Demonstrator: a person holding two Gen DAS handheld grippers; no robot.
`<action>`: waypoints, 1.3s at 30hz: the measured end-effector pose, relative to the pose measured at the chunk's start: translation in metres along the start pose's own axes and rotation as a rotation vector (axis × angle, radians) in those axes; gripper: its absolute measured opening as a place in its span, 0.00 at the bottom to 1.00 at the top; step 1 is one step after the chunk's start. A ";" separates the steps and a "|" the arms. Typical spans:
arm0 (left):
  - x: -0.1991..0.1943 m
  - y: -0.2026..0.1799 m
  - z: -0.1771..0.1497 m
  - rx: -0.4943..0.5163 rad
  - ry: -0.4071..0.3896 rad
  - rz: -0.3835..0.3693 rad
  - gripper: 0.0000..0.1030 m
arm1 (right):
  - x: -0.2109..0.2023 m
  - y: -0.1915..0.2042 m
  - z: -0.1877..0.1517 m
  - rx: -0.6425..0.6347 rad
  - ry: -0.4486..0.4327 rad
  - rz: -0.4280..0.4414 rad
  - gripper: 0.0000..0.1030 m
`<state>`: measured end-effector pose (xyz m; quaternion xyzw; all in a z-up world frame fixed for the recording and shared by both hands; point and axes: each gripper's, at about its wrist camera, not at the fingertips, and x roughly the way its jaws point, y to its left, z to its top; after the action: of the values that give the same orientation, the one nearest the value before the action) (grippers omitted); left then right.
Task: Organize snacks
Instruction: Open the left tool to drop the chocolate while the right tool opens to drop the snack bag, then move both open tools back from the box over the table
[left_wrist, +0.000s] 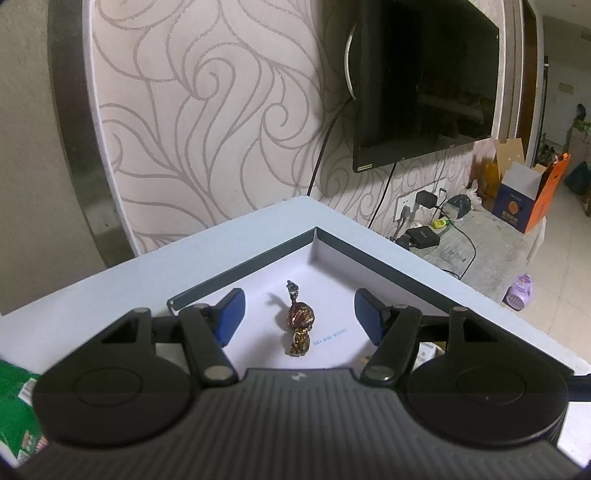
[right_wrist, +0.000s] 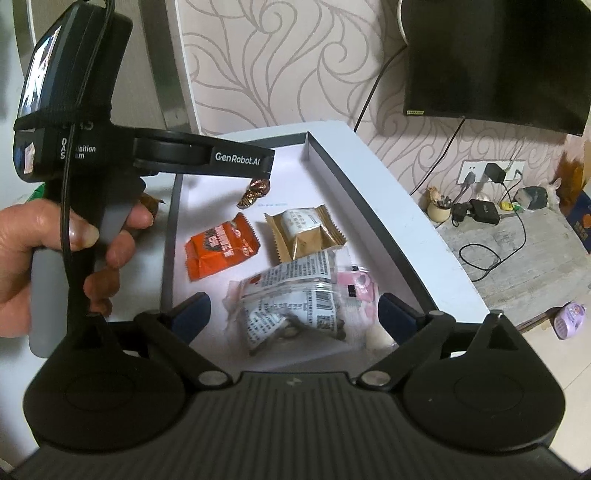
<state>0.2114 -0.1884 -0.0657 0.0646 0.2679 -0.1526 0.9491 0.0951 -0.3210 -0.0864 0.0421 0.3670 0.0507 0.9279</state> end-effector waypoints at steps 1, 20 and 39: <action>-0.003 0.001 0.000 0.000 -0.004 -0.003 0.66 | -0.003 0.001 -0.001 0.005 -0.005 -0.002 0.96; -0.110 0.042 -0.078 -0.108 0.004 0.047 0.66 | -0.048 0.027 -0.009 0.073 -0.086 -0.024 1.00; -0.165 0.113 -0.145 -0.185 0.139 0.172 0.66 | 0.022 0.170 0.009 -0.386 -0.093 0.064 1.00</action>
<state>0.0438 -0.0099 -0.0973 0.0100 0.3395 -0.0405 0.9397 0.1066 -0.1504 -0.0755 -0.1227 0.3059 0.1475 0.9325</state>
